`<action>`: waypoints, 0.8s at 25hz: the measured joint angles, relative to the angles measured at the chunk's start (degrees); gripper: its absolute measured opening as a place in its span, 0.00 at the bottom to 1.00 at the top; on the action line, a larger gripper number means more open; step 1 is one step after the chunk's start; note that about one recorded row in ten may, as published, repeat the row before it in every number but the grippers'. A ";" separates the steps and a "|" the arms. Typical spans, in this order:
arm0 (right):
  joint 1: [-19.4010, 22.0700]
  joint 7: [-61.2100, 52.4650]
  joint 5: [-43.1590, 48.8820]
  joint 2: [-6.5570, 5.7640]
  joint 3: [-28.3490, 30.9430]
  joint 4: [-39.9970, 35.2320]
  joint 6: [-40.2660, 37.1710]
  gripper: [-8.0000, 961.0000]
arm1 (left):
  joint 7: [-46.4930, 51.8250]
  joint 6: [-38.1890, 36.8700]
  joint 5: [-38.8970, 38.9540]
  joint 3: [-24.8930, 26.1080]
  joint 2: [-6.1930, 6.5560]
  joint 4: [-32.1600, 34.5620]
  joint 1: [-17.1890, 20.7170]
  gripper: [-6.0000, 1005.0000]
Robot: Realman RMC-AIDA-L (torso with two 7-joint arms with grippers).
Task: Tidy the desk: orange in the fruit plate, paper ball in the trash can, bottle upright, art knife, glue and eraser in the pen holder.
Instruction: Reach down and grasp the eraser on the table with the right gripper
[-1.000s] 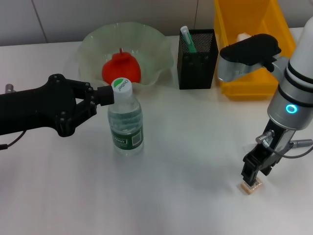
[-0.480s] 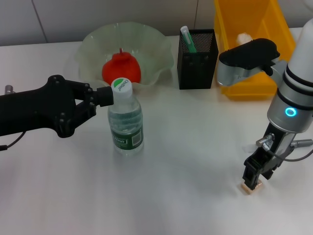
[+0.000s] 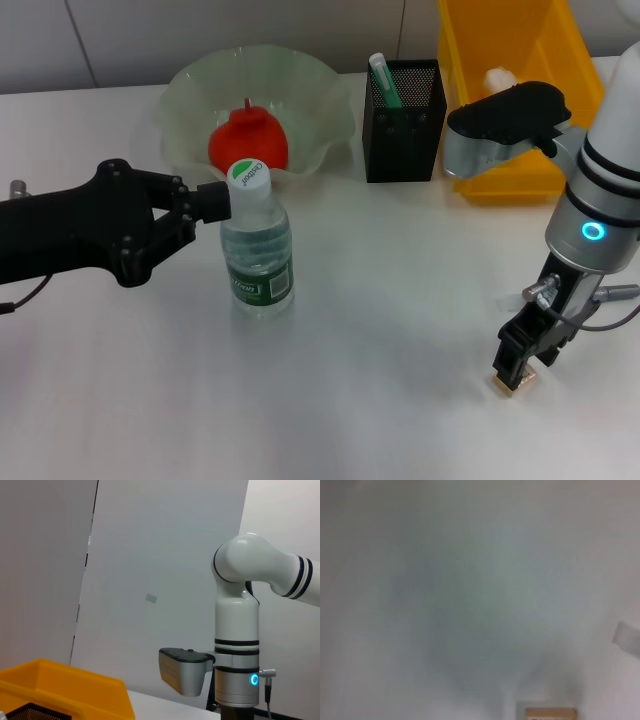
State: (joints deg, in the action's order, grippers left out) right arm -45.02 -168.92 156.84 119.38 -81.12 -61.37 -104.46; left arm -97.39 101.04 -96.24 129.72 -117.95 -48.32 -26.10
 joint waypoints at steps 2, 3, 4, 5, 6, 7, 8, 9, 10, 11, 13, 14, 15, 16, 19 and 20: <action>-0.02 0.03 0.02 -0.03 0.00 0.14 0.15 0.54 | 0.00 0.02 0.00 0.00 0.00 0.00 0.16 0.01; -0.03 0.05 0.02 -0.03 0.00 0.19 0.22 0.54 | 0.00 0.02 0.01 0.00 0.00 0.00 0.20 0.01; -0.07 0.09 0.03 -0.03 0.00 0.26 0.28 0.54 | 0.00 0.03 0.01 0.00 0.00 -0.01 0.23 0.01; -0.09 0.12 0.03 -0.03 -0.02 0.28 0.32 0.54 | 0.00 0.03 0.03 0.00 0.00 -0.01 0.25 0.01; -0.11 0.15 0.04 -0.03 -0.05 0.29 0.34 0.54 | 0.00 0.03 0.06 0.00 0.00 -0.02 0.27 0.01; -0.16 0.17 0.04 -0.03 -0.26 0.29 0.36 0.54 | 0.00 0.03 0.09 0.00 0.00 -0.02 0.27 0.01; -0.22 0.15 0.05 -0.03 -1.05 0.29 0.47 0.54 | 0.00 0.04 0.11 0.00 0.00 -0.02 0.27 0.01; -0.22 0.15 0.05 -0.03 -1.05 0.29 0.47 0.54 | 0.01 0.04 0.14 0.00 0.00 -0.02 0.27 0.01; -0.24 0.15 0.06 -0.03 -1.65 0.31 0.62 0.54 | 0.01 0.03 0.16 0.00 0.00 -0.02 0.27 0.01; -0.24 0.08 0.08 -0.03 -2.27 0.37 0.74 0.54 | 0.01 0.03 0.20 0.00 0.00 -0.03 0.27 0.01; -0.44 -0.10 0.12 -0.03 -3.33 0.95 1.05 0.54 | 0.01 0.03 0.26 0.00 0.00 -0.02 0.25 0.01; -0.66 -0.12 0.14 -0.03 -3.67 1.46 1.18 0.54 | 0.00 0.03 0.27 0.00 0.00 -0.02 0.24 0.01; -0.79 -0.13 0.15 -0.03 -3.72 1.78 1.30 0.54 | 0.00 0.03 0.27 0.00 0.00 -0.02 0.21 0.01; -0.94 -0.12 0.15 -0.03 -3.78 2.12 1.52 0.54 | 0.00 0.03 0.27 0.00 0.00 -0.03 0.20 0.01; -1.01 -0.11 0.14 -0.03 -3.86 2.28 2.05 0.54 | -0.04 0.03 0.27 0.00 0.00 -0.02 0.20 0.01; -1.05 -0.08 0.14 -0.03 -3.86 2.27 2.21 0.54 | -0.06 0.03 0.27 0.00 0.00 -0.02 0.21 0.01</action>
State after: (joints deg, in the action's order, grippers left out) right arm -46.07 -169.00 156.98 119.35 -84.99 -59.10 -102.24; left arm -97.45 101.07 -95.97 129.73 -117.95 -48.34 -25.89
